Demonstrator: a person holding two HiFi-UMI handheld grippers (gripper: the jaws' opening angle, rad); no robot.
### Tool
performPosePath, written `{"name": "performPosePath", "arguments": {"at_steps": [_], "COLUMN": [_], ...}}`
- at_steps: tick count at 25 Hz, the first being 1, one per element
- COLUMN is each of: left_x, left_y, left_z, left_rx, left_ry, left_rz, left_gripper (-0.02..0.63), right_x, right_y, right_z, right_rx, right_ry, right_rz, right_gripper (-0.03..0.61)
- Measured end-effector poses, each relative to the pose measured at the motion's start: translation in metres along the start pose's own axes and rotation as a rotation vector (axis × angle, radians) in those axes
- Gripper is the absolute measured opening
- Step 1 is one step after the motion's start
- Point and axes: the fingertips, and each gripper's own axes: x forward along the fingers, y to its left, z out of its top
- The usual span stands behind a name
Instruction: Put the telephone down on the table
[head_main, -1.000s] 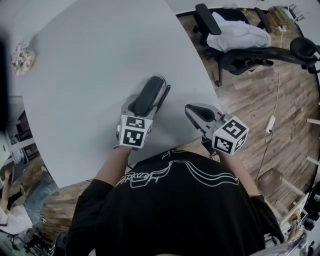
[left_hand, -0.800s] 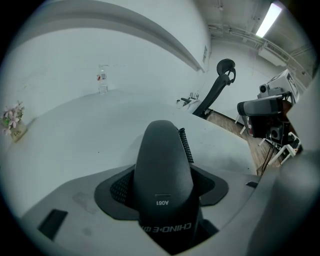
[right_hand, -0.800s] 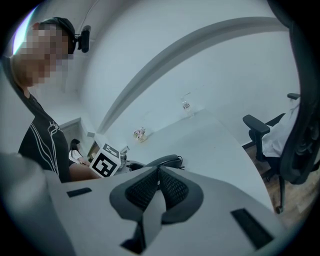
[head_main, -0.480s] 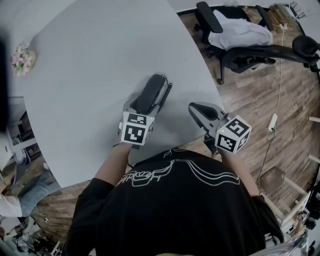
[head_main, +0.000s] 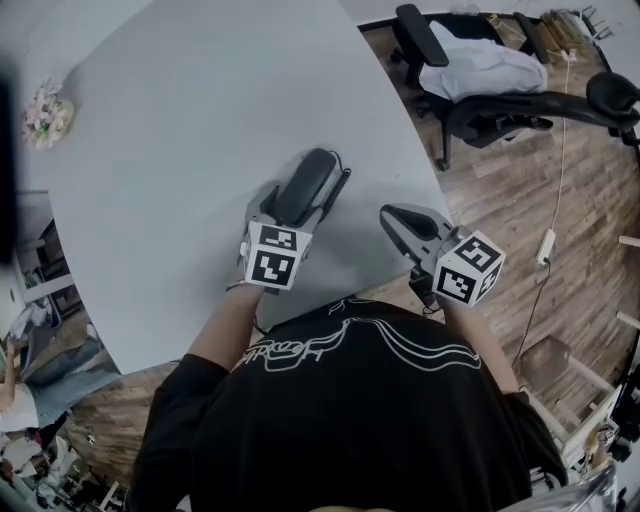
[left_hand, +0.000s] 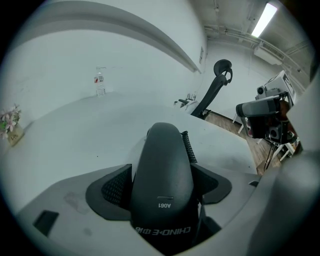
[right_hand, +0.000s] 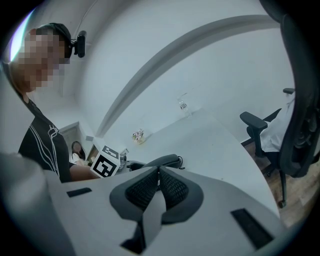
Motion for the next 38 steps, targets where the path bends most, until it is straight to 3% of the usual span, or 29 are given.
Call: {"name": "performPosePath", "arguments": {"at_steps": [6,11,15,20,27,33,38], "left_x": [-0.004,-0.024,-0.049,-0.097,-0.159,-0.21,-0.245], "left_y": [-0.002,0.0,0.002,-0.005,-0.062,-0.144,-0.208], "left_z": [0.007,0.02,0.025,0.026,0.022,0.027,0.014], "left_rx": [0.07,0.052,0.013,-0.101,-0.22,-0.248,-0.184], "left_ry": [-0.07,-0.133,-0.185,-0.265,-0.359,-0.487,-0.528], "left_rz": [0.035,0.051,0.074,0.078,-0.056,-0.259,-0.29], "left_gripper": [0.373,0.376,0.374,0.373,0.365,0.205,0.101], "right_x": [-0.012,-0.029,-0.045,-0.071,-0.118,-0.155,-0.185], "right_y": [0.005,0.012,0.021,0.043,0.084,0.121,0.158], "right_z": [-0.001,-0.007,-0.012,-0.015,-0.022,-0.028,-0.044], "right_rx": [-0.007,-0.009,-0.023,-0.064,-0.123,-0.186,-0.218], "right_ry": [-0.014,-0.035,-0.047,-0.08,-0.118,-0.146,-0.167], "right_rz": [-0.007,-0.02,-0.027,-0.021,0.003,0.041,0.101], "right_gripper": [0.04,0.04,0.04,0.04,0.04,0.04,0.04]}}
